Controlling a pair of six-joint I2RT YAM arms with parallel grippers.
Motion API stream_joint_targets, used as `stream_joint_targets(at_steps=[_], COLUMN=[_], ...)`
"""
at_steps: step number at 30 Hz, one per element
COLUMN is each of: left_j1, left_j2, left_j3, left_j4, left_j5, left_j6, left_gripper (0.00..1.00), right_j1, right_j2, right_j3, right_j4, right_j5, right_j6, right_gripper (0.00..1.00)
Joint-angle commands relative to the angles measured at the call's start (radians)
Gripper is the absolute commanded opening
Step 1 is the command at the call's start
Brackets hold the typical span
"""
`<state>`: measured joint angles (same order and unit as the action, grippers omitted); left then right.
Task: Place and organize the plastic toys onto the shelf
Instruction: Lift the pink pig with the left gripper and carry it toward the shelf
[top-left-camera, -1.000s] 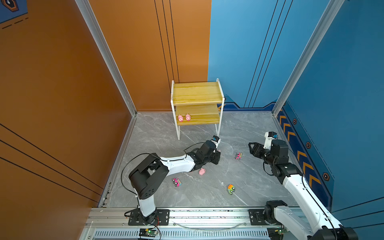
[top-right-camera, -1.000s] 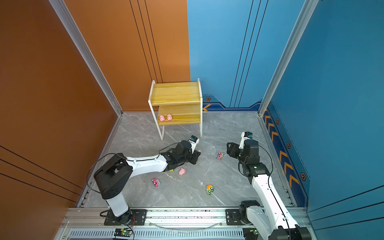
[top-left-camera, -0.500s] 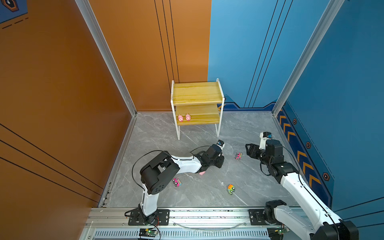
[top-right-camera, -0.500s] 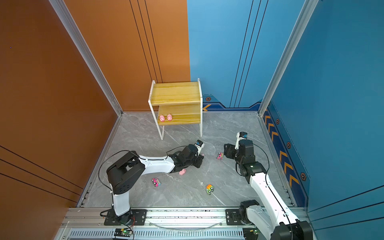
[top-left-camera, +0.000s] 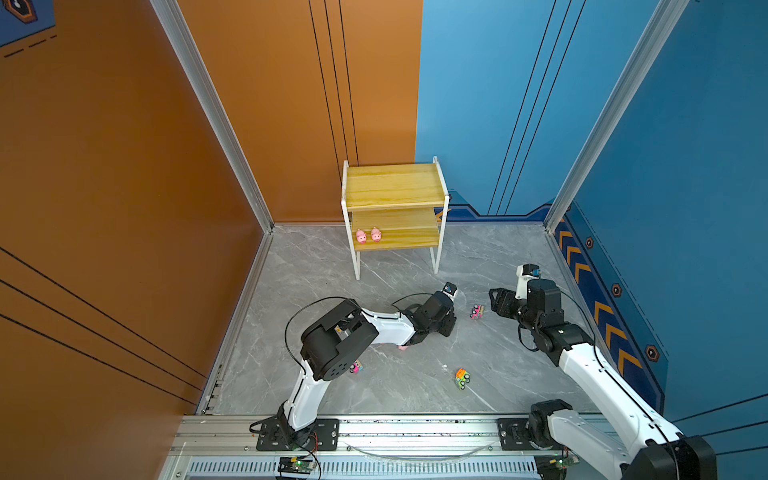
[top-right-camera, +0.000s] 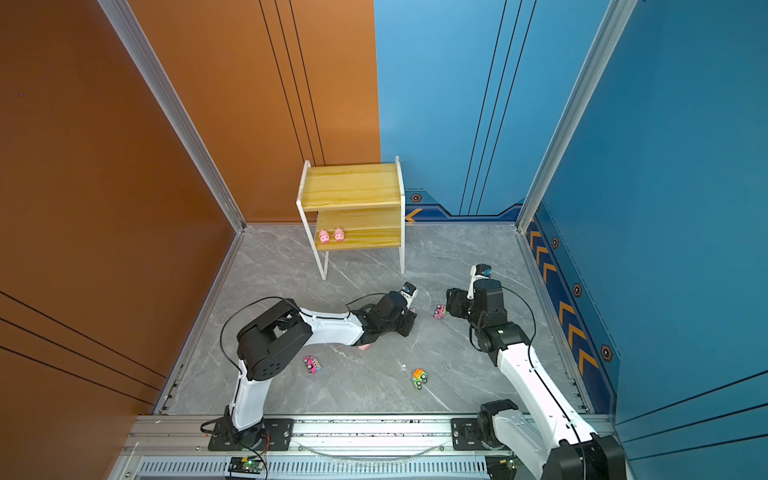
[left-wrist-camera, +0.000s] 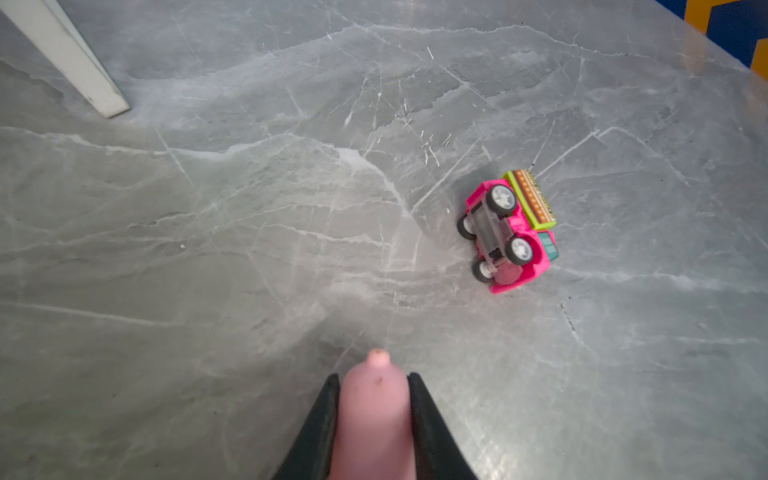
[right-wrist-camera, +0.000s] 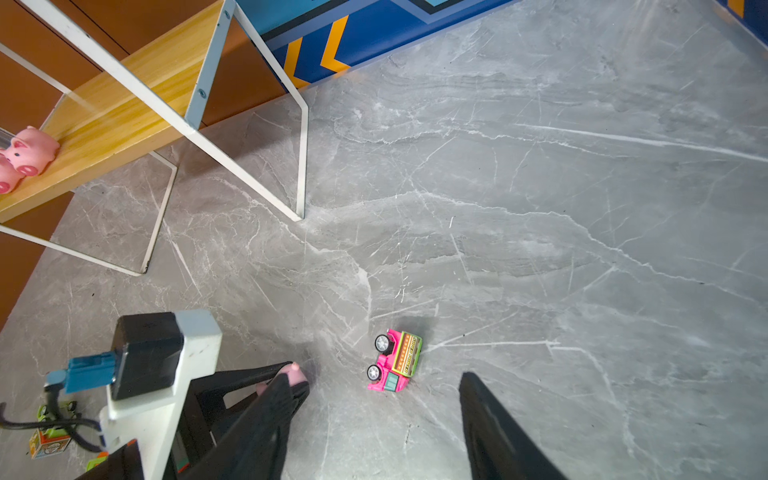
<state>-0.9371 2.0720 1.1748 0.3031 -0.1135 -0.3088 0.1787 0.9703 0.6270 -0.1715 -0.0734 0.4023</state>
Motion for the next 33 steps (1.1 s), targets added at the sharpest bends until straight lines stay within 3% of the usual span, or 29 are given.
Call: stream_joint_targets(at_steps=[1, 9, 15, 28, 33], left_j1=[-0.008, -0.026, -0.033, -0.038, -0.038], left_j2=[0.023, -0.003, -0.027, -0.029, -0.027], left_j3=[0.020, -0.023, -0.088, -0.221, -0.244], left_j4=[0.019, 0.061, 0.142, 0.342, 0.372], left_j5=[-0.041, -0.116, -0.133, -0.101, -0.079], left_j6=[-0.016, -0.038, -0.057, -0.024, -0.017], left_gripper=[0.33, 0.51, 0.59, 0.55, 0.46], right_j1=[0.008, 0.009, 0.011, 0.011, 0.010], right_j2=[-0.019, -0.035, -0.044, -0.059, -0.063], right_j3=[-0.004, -0.006, -0.006, -0.011, -0.012], right_j4=[0.010, 0.008, 0.005, 0.003, 0.001], right_j5=[0.026, 0.025, 0.027, 0.032, 0.036], right_j6=[-0.022, -0.023, -0.025, -0.025, -0.026], right_gripper=[0.66, 0.66, 0.67, 0.67, 0.67])
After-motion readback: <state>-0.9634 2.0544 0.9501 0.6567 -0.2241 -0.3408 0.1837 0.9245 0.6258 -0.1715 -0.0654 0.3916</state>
